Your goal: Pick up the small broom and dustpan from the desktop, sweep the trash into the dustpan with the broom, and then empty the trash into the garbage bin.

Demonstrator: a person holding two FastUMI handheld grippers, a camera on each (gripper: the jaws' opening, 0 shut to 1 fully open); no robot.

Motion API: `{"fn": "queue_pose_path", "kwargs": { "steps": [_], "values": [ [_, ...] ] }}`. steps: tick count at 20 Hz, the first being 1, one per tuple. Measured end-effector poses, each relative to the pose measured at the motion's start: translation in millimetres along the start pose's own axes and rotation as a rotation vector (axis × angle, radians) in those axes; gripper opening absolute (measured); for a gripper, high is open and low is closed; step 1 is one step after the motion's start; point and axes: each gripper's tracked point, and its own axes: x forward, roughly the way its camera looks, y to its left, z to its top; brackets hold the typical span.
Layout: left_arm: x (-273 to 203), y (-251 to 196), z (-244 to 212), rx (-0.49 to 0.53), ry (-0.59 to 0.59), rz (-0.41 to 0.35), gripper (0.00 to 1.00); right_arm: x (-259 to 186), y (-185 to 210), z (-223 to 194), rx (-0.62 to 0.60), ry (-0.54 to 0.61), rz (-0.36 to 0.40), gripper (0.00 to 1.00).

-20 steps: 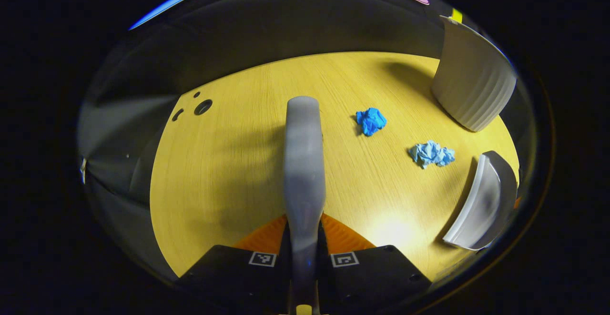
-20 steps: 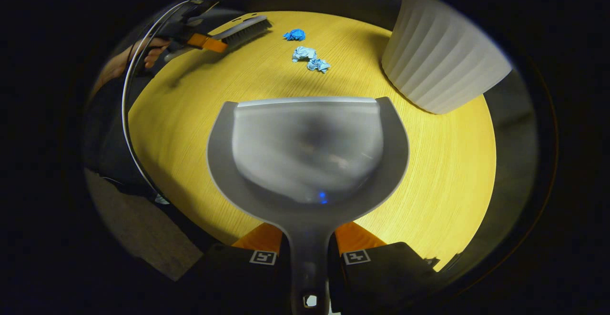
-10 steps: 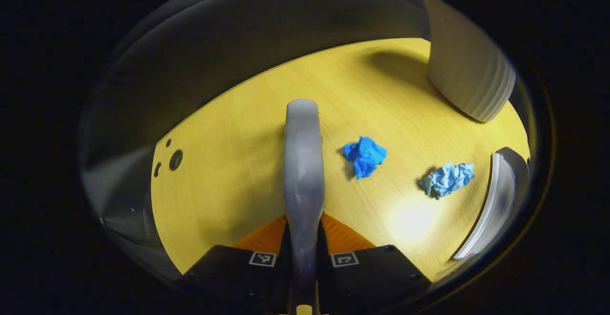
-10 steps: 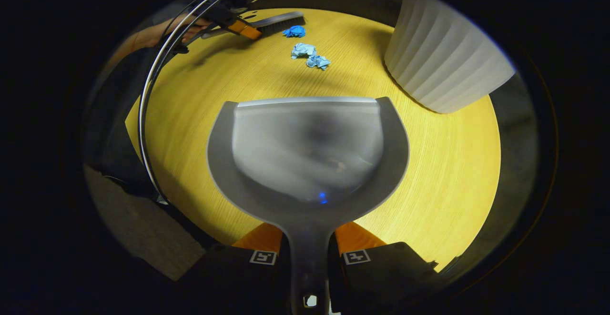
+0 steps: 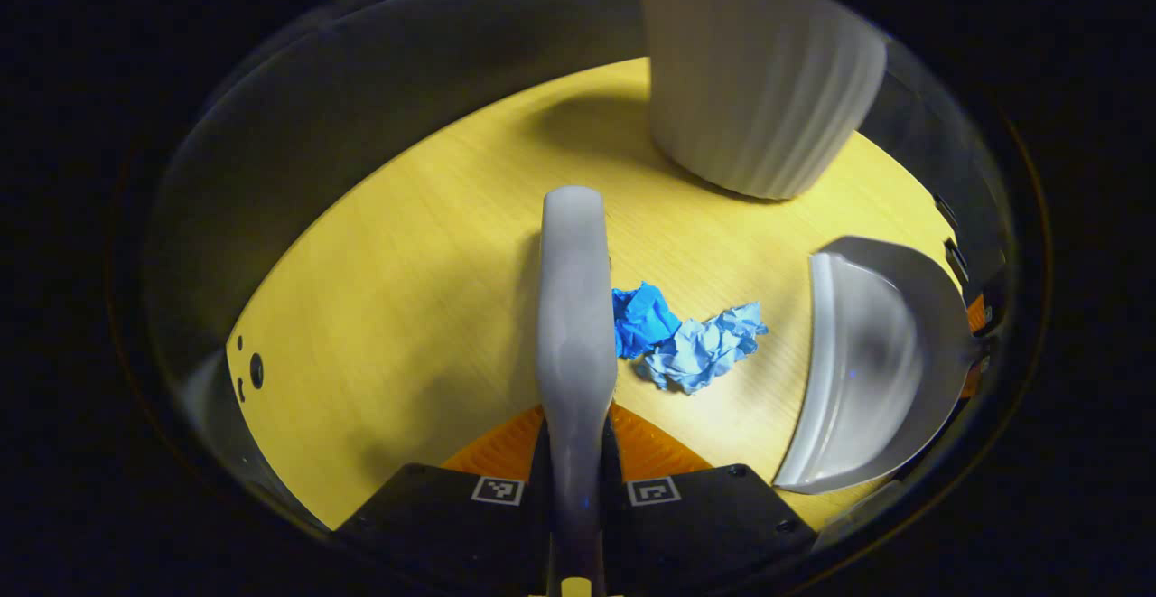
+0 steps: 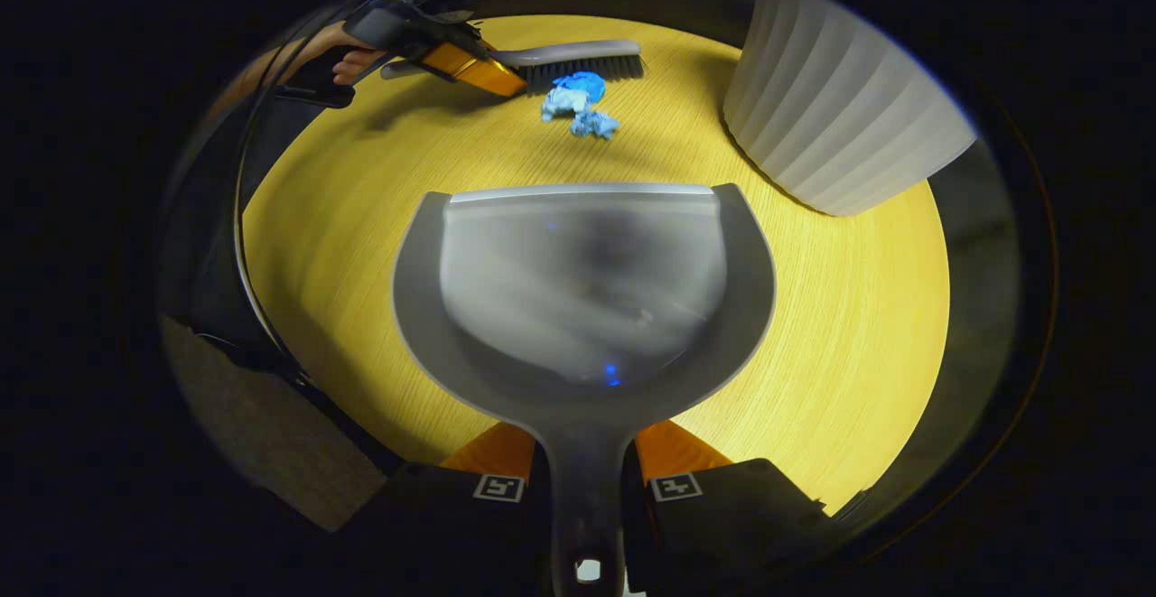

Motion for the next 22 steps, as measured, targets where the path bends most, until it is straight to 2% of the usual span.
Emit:
{"fn": "queue_pose_path", "kwargs": {
  "steps": [1,2,5,6,7,8,9,10,15,17,18,22],
  "values": [
    [-3,-8,-4,0.009,0.003,-0.022,0.24,0,0,0,0.000,-0.001,-0.005,0.35],
    [-6,-14,-5,0.018,0.005,-0.039,0.30,-1,0,0,0.001,-0.002,-0.012,0.36],
    [-10,-39,-12,0.028,0.008,-0.101,0.27,2,-3,1,0.004,-0.004,-0.012,0.35],
    [-11,-48,-13,0.029,0.013,-0.123,0.27,2,-3,1,-0.001,-0.004,-0.013,0.43],
    [-13,-53,-14,0.030,0.018,-0.139,0.27,2,-2,1,-0.008,-0.002,-0.015,0.35],
    [-15,-60,-15,0.031,0.022,-0.155,0.25,0,-1,2,-0.009,-0.006,-0.017,0.35],
    [-17,-70,-16,0.030,0.023,-0.172,0.27,1,1,1,-0.007,-0.006,-0.017,0.43],
    [-16,-81,-17,0.025,0.025,-0.192,0.27,2,1,1,-0.005,-0.006,-0.017,0.36],
    [-25,-120,-25,0.013,0.045,-0.289,0.29,3,4,0,0.017,-0.007,-0.012,0.36],
    [-30,-129,-29,-0.006,0.051,-0.320,0.27,3,4,-2,0.022,-0.010,-0.019,0.36],
    [-32,-133,-29,-0.020,0.050,-0.332,0.25,4,4,-2,0.025,-0.016,-0.024,0.36],
    [-45,-139,-32,-0.065,0.036,-0.350,0.27,0,12,0,0.058,-0.050,-0.008,0.36]
  ]
}}
